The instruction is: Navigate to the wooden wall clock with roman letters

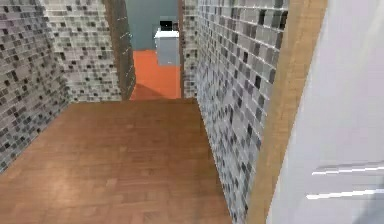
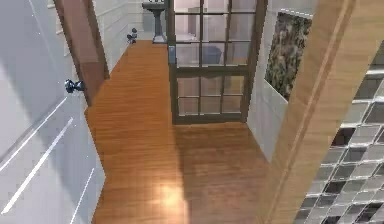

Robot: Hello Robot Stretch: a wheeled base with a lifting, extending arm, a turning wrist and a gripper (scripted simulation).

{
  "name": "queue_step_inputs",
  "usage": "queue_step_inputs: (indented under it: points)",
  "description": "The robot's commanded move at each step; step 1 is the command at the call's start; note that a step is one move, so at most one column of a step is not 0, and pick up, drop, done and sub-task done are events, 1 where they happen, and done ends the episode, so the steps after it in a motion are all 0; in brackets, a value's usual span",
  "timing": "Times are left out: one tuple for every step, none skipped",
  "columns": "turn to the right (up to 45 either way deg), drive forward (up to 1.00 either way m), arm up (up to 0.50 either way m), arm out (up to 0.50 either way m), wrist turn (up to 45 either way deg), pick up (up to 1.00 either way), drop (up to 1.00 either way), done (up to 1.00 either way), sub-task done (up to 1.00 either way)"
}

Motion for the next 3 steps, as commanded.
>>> queue_step_inputs:
  points:
    - [45.0,0.00,0.00,0.00,0.0,0.00,0.00,0.00,0.00]
    - [33.0,0.00,0.00,0.00,0.0,0.00,0.00,0.00,0.00]
    - [0.0,0.60,0.00,0.00,0.0,0.00,0.00,0.00,0.00]
